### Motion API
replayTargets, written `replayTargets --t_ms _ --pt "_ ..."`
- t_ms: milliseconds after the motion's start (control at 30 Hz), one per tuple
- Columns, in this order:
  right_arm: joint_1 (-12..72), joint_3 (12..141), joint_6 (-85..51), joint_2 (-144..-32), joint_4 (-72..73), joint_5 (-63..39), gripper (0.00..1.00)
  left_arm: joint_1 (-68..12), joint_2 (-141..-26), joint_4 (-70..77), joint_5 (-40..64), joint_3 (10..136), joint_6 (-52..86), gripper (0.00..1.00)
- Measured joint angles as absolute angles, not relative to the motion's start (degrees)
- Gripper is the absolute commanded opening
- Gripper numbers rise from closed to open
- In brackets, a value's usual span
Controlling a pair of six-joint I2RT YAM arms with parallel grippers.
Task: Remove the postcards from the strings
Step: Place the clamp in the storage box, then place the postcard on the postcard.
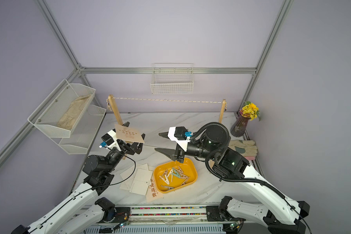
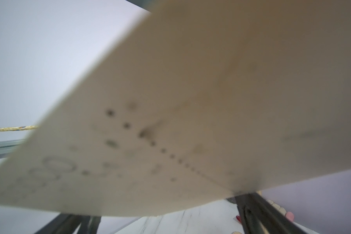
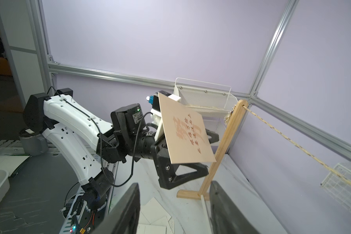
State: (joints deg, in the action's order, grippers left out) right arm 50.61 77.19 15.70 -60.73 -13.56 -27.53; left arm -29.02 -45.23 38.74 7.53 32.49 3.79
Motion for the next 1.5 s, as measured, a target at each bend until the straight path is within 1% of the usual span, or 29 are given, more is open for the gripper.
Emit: replayTargets --t_ms 333,633,833,933,1033,1100,1267,1300,1500 --pt "56.6 78.8 23.9 -70.0 -12.0 -23.4 0.56 -29.1 -45.9 34.3 5.0 32.5 3.3 1.0" --pt "59.3 80.6 28.3 -74.5 -9.2 -18.7 0.48 -29.4 -46.1 34.0 4.8 32.5 3.2 1.0" --pt "59.4 80.6 30.2 -76.3 -6.7 -15.1 0.45 -29.7 -46.0 33.7 4.7 32.5 2.9 1.0" --pt "59.5 80.6 31.1 -76.9 -5.1 -13.6 0.39 -29.7 -45.6 33.6 4.7 32.5 2.3 1.0" --pt "59.6 80.6 32.0 -76.9 -3.5 -12.3 0.28 -29.8 -45.2 33.6 4.7 32.5 2.3 1.0" --pt "59.7 80.6 32.2 -76.9 -2.5 -11.6 0.18 -29.8 -44.9 33.5 4.7 32.5 2.2 1.0" --pt "59.9 80.6 33.0 -77.0 -1.1 -10.7 0.02 -29.8 -44.1 33.5 4.6 32.5 2.2 1.0" --pt "59.9 80.6 33.1 -77.1 -0.8 -10.5 0.0 -29.8 -43.9 33.4 4.6 32.5 2.2 1.0" --pt "59.9 80.4 33.3 -77.1 1.0 -9.4 0.0 -29.8 -42.2 33.2 4.2 31.5 1.9 1.0"
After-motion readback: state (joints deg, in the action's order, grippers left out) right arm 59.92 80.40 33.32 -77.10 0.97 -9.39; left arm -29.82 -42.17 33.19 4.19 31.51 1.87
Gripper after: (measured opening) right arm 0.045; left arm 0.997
